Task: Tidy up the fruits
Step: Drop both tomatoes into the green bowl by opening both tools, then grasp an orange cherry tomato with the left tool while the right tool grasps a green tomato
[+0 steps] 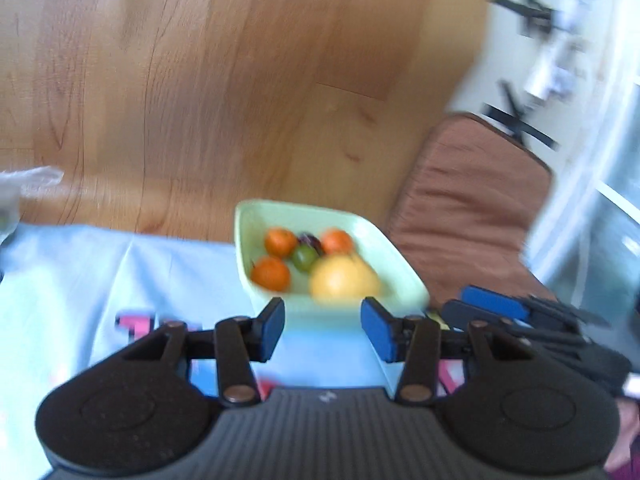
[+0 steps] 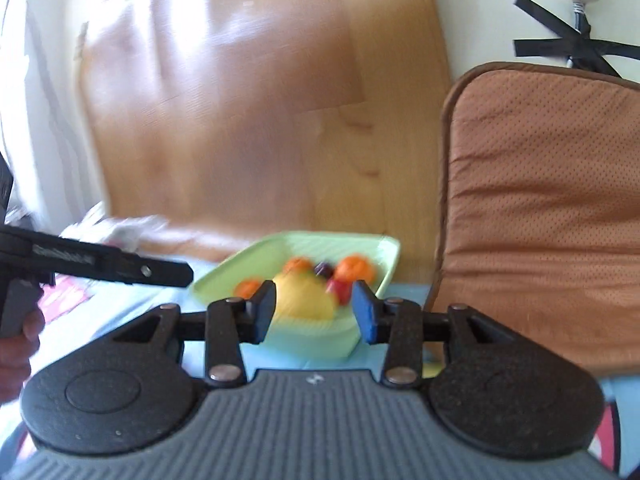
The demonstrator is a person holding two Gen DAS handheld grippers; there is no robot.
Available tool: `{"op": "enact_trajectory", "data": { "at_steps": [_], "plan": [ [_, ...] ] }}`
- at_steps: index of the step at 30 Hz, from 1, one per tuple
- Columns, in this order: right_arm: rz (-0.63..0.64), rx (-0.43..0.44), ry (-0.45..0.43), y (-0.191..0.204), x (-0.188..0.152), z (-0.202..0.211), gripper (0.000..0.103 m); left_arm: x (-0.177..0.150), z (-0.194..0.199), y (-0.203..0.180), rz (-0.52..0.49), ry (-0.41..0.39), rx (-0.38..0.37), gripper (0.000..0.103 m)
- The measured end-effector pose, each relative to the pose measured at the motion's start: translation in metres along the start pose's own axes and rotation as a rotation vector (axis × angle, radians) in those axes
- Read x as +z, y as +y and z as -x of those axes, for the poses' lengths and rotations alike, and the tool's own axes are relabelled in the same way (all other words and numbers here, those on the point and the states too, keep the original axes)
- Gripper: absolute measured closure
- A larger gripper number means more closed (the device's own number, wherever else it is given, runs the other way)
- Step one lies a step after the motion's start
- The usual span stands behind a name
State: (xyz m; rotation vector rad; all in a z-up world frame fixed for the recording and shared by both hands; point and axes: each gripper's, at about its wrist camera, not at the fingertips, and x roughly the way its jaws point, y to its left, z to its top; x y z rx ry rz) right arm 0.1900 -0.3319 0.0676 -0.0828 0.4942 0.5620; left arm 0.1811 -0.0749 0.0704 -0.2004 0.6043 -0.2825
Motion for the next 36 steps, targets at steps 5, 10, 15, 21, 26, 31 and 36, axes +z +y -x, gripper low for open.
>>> {"op": "enact_trajectory", "data": {
  "at_steps": [5,10,15,21,26,31,36],
  "plan": [
    [0.079,0.093,0.107,0.023,-0.032,0.023,0.059,-0.059,0.022,-0.031,-0.089,0.035,0.000,0.049],
    [0.090,0.089,0.160,0.035,-0.040,0.012,0.060,-0.085,0.015,-0.046,-0.137,0.089,0.028,0.052],
    [0.066,0.086,0.221,0.036,-0.044,-0.004,0.074,-0.089,0.009,-0.043,-0.129,0.088,0.071,0.074],
    [0.099,0.101,0.221,0.052,-0.056,0.021,0.074,-0.102,0.031,-0.041,-0.112,0.096,0.052,0.074],
    [0.104,0.148,0.218,0.076,-0.075,0.057,0.074,-0.126,0.063,-0.044,-0.126,0.091,0.035,0.074],
    [0.097,0.189,0.205,0.093,-0.085,0.083,0.074,-0.144,0.095,-0.047,-0.124,0.068,0.024,0.074],
    [0.103,0.158,0.216,0.100,-0.095,0.084,0.073,-0.158,0.104,-0.048,-0.134,0.053,0.049,0.073]
  ]
}}
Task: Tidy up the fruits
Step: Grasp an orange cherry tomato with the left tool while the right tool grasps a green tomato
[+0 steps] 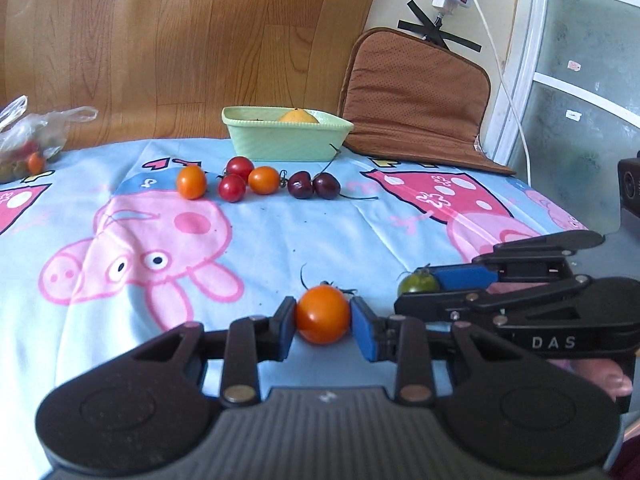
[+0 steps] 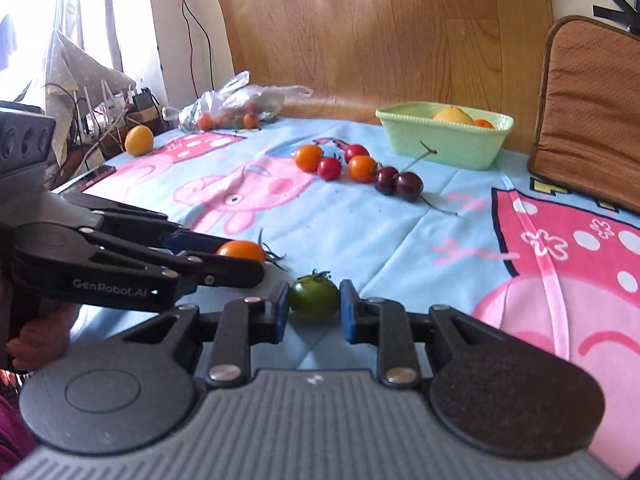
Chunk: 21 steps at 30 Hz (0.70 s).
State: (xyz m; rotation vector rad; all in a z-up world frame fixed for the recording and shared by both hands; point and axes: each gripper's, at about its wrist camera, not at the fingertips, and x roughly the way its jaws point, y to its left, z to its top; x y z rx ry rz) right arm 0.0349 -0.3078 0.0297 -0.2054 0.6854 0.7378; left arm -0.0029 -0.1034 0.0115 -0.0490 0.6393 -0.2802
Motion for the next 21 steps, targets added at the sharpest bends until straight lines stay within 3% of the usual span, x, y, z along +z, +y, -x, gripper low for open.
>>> {"op": "enact_trajectory", "data": {
  "at_steps": [6,9,21],
  "plan": [
    [0.059,-0.054,-0.024,0.012,-0.006,-0.001,0.072,-0.005,0.003,-0.002,-0.016,-0.021,0.018,0.070],
    [0.068,-0.063,-0.026,0.014,-0.007,0.001,0.070,-0.006,0.004,-0.003,-0.024,-0.028,0.036,0.052],
    [0.057,-0.069,-0.031,0.017,-0.008,0.001,0.069,-0.007,0.003,-0.001,-0.002,-0.033,0.037,0.052]
  ]
}}
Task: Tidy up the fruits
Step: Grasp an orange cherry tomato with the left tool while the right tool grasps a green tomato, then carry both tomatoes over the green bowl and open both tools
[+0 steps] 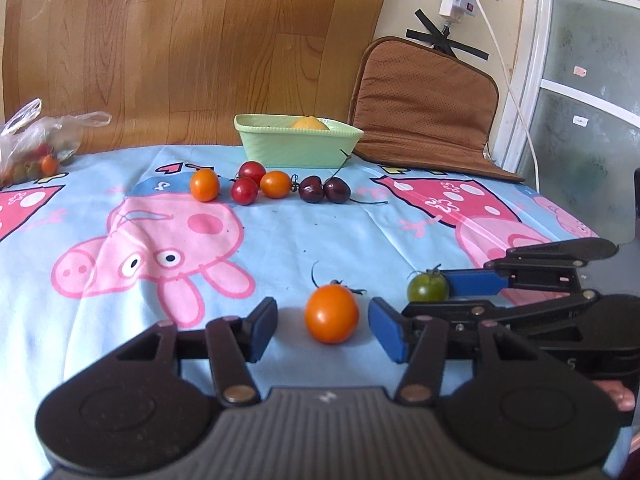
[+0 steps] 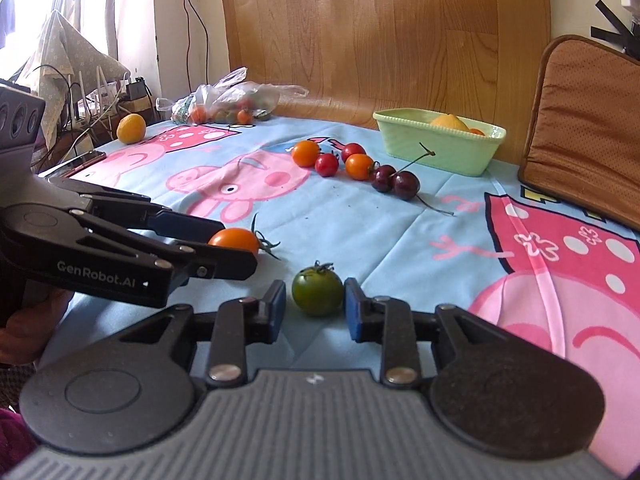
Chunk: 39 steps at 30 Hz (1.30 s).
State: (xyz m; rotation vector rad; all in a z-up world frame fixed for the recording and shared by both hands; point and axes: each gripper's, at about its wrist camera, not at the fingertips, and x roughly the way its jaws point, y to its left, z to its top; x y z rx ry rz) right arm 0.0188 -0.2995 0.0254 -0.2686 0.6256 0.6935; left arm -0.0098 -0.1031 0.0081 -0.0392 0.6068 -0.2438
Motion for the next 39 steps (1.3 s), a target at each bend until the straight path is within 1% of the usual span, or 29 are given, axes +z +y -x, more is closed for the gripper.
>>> {"op": "enact_trajectory", "data": {
  "at_steps": [3,4,5,6,8,11,12,15,18,20,22,25,27,31,35,37,38,39],
  "plan": [
    [0.001,-0.005,-0.001,0.001,0.000,0.001,0.069,0.000,-0.001,-0.004,-0.016,0.002,0.013,0.056],
    [0.001,-0.010,-0.002,0.001,0.000,0.001,0.069,0.000,-0.001,-0.003,-0.020,0.002,0.008,0.064],
    [0.000,-0.010,-0.002,0.001,0.000,0.002,0.069,0.000,-0.002,-0.004,-0.021,0.000,0.003,0.070],
    [-0.002,-0.017,-0.003,0.001,-0.001,0.002,0.073,0.000,-0.002,-0.003,-0.021,-0.001,-0.002,0.074],
    [-0.016,-0.018,-0.006,0.000,-0.001,0.003,0.074,0.000,-0.001,-0.002,-0.013,-0.002,-0.007,0.074],
    [-0.054,-0.008,-0.009,-0.004,0.001,0.004,0.074,0.006,-0.001,0.002,0.034,0.000,-0.056,0.074],
    [-0.074,-0.001,-0.012,-0.007,0.003,0.003,0.074,0.010,-0.001,0.002,0.035,-0.003,-0.062,0.074],
    [-0.126,0.005,-0.036,-0.018,0.018,0.000,0.074,0.032,-0.004,0.001,-0.001,-0.032,-0.065,0.074],
    [-0.107,-0.018,-0.098,-0.033,0.051,-0.008,0.074,0.068,-0.013,0.005,-0.027,-0.067,-0.064,0.074],
    [-0.100,-0.036,-0.140,-0.044,0.075,-0.017,0.074,0.097,-0.026,0.011,-0.036,-0.098,-0.058,0.074],
    [-0.097,-0.063,-0.169,-0.059,0.097,-0.033,0.074,0.125,-0.046,0.020,-0.022,-0.112,-0.049,0.074],
    [-0.101,-0.123,-0.186,-0.086,0.120,-0.060,0.074,0.162,-0.087,0.039,0.027,-0.094,-0.046,0.074],
    [-0.125,-0.151,-0.184,-0.107,0.128,-0.077,0.074,0.179,-0.115,0.050,0.047,-0.077,-0.033,0.074],
    [-0.149,-0.192,-0.161,-0.141,0.133,-0.104,0.074,0.192,-0.167,0.064,0.063,-0.019,-0.012,0.074],
    [-0.138,-0.219,-0.136,-0.156,0.129,-0.123,0.073,0.192,-0.204,0.068,0.051,0.034,0.022,0.073],
    [-0.139,-0.223,-0.135,-0.159,0.126,-0.127,0.072,0.190,-0.214,0.068,0.061,0.046,0.034,0.069],
    [-0.143,-0.222,-0.136,-0.159,0.124,-0.127,0.071,0.190,-0.214,0.067,0.058,0.041,0.047,0.065],
    [-0.144,-0.217,-0.144,-0.159,0.122,-0.125,0.069,0.189,-0.212,0.066,0.055,0.042,0.055,0.056]
  ]
}}
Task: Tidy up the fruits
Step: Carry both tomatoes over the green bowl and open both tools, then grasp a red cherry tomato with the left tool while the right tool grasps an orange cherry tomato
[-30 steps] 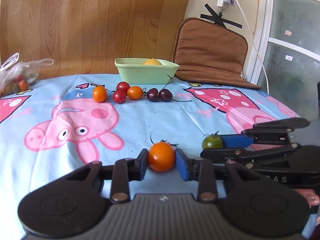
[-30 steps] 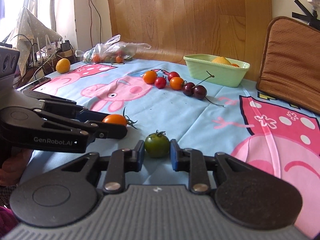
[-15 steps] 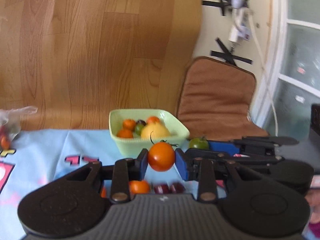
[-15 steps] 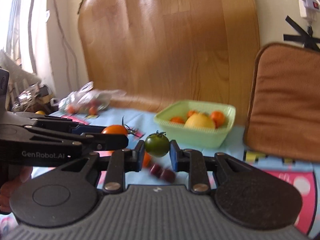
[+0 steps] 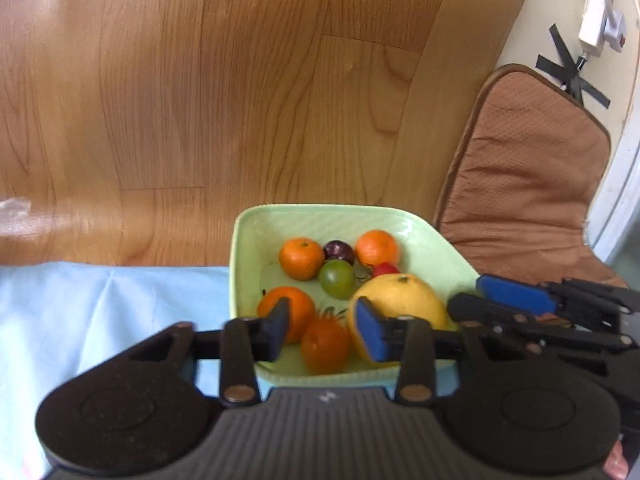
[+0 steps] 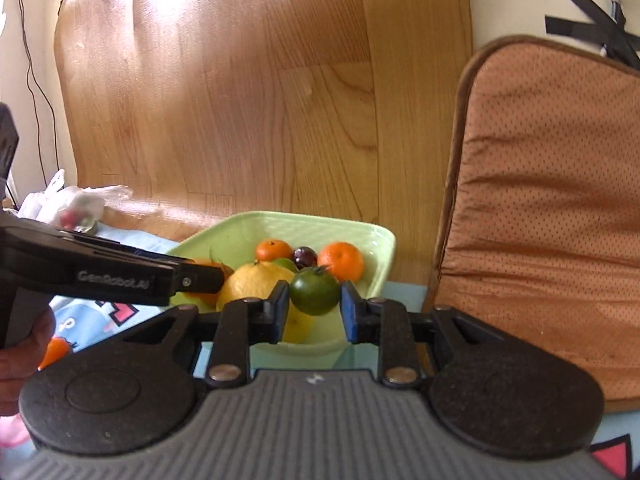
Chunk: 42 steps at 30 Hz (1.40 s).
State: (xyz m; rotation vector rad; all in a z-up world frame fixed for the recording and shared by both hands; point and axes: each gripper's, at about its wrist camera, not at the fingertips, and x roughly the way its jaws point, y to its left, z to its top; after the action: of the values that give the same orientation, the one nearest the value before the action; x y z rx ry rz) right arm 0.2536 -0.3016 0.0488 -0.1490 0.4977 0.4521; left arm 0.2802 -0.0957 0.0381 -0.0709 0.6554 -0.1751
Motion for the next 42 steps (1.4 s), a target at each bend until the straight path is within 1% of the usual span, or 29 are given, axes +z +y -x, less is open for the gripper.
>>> {"op": "enact_trajectory", "data": {
  "at_steps": [1,3,4,6,8,10,13,16,18,20,22,25,29,33,35,36,37,38,40,42],
  "plan": [
    [-0.002,-0.006,-0.006,0.002,0.003,0.001,0.068,0.000,0.006,0.001,0.005,-0.009,-0.001,0.054],
    [-0.008,-0.010,-0.030,0.004,0.007,0.011,0.068,0.001,0.026,0.008,0.018,-0.040,0.002,0.054],
    [-0.020,-0.004,-0.040,0.004,0.010,0.016,0.068,0.003,0.039,0.016,0.038,-0.059,0.008,0.054],
    [-0.047,0.032,-0.061,0.005,0.009,0.030,0.068,-0.003,0.073,0.034,0.105,-0.114,0.001,0.054],
    [-0.070,0.096,-0.061,0.011,0.003,0.044,0.068,-0.019,0.104,0.050,0.168,-0.148,0.000,0.053],
    [-0.055,0.155,-0.027,0.024,-0.004,0.052,0.068,-0.045,0.127,0.060,0.208,-0.153,0.018,0.053],
    [0.023,0.218,0.025,0.051,-0.012,0.056,0.068,-0.086,0.146,0.063,0.243,-0.129,0.036,0.053],
    [0.128,0.257,0.067,0.078,-0.016,0.059,0.068,-0.111,0.156,0.057,0.237,-0.118,0.021,0.055],
    [0.207,0.262,0.098,0.093,-0.020,0.058,0.069,-0.115,0.158,0.049,0.185,-0.119,0.009,0.056],
    [0.283,0.242,0.117,0.105,-0.025,0.059,0.069,-0.113,0.158,0.041,0.120,-0.111,-0.001,0.056],
    [0.324,0.222,0.134,0.107,-0.029,0.056,0.068,-0.108,0.154,0.032,0.069,-0.088,-0.034,0.056],
    [0.367,0.218,0.147,0.108,-0.033,0.048,0.068,-0.100,0.142,0.022,0.030,-0.074,-0.061,0.056],
    [0.389,0.229,0.174,0.109,-0.037,0.036,0.068,-0.092,0.121,0.022,0.051,-0.028,-0.082,0.056],
    [0.384,0.255,0.196,0.105,-0.039,0.025,0.068,-0.092,0.102,0.025,0.050,0.027,-0.086,0.059],
    [0.383,0.261,0.184,0.102,-0.041,0.023,0.068,-0.093,0.094,0.030,0.070,0.050,-0.096,0.059],
    [0.373,0.269,0.179,0.100,-0.041,0.024,0.070,-0.092,0.091,0.033,0.087,0.053,-0.103,0.060],
    [0.359,0.274,0.172,0.098,-0.040,0.026,0.072,-0.091,0.090,0.034,0.097,0.051,-0.109,0.068],
    [0.346,0.276,0.164,0.096,-0.040,0.029,0.072,-0.090,0.088,0.035,0.105,0.059,-0.118,0.076],
    [0.337,0.273,0.136,0.095,-0.039,0.035,0.072,-0.090,0.088,0.038,0.132,0.050,-0.128,0.077],
    [0.333,0.263,0.105,0.093,-0.038,0.041,0.072,-0.091,0.094,0.037,0.142,0.032,-0.106,0.078]
  ]
}}
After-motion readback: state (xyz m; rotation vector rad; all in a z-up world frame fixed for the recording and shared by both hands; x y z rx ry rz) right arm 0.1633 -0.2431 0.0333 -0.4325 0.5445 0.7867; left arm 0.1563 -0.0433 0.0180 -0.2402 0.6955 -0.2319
